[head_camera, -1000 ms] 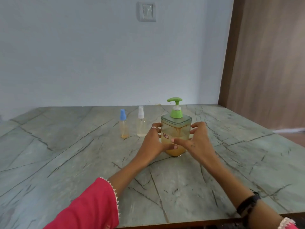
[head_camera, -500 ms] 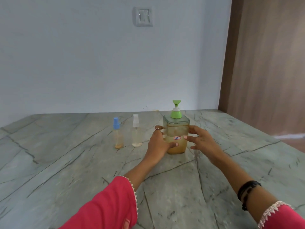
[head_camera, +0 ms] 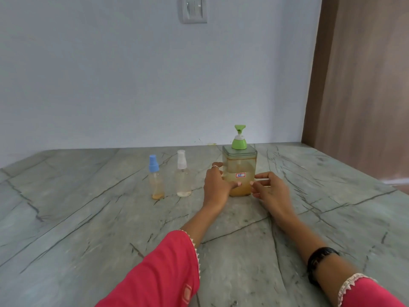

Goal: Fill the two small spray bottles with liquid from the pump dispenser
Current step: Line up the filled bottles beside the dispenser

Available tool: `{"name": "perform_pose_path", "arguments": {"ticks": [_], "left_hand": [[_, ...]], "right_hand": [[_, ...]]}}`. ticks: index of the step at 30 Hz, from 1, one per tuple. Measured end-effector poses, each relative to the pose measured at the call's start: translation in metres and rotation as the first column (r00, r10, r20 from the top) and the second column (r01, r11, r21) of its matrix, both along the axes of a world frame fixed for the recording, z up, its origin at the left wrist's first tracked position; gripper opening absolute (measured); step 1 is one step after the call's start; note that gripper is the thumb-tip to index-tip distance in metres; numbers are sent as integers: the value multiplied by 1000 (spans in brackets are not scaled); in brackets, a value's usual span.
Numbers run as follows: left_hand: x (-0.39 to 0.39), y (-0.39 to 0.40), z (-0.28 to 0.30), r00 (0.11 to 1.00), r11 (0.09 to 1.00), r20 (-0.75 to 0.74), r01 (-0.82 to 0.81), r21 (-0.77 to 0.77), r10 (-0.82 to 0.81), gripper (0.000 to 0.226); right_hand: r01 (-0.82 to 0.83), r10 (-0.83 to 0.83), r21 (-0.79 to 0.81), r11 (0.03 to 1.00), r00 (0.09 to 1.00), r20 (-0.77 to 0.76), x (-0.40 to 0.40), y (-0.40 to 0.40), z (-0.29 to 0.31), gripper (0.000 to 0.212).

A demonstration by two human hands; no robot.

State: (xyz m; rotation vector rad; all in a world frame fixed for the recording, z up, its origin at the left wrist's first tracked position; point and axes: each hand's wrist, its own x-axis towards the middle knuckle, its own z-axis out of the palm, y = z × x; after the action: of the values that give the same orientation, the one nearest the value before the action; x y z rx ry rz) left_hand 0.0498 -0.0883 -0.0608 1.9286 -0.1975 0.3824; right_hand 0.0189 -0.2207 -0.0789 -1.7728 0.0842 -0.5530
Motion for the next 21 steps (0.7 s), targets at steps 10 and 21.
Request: {"name": "perform_pose_path", "arguments": {"ticks": [10,21], "left_hand": [[5,1,-9,995,995,67,-62,-81,67,49],[1,-2,-11,989,994,112,-92,-59,98,43]], "right_hand": [[-2,5,-62,998,999,37,4,-3,-5,4],[-8,10,-72,997,1000,27,3,-6,-8,6]]}}
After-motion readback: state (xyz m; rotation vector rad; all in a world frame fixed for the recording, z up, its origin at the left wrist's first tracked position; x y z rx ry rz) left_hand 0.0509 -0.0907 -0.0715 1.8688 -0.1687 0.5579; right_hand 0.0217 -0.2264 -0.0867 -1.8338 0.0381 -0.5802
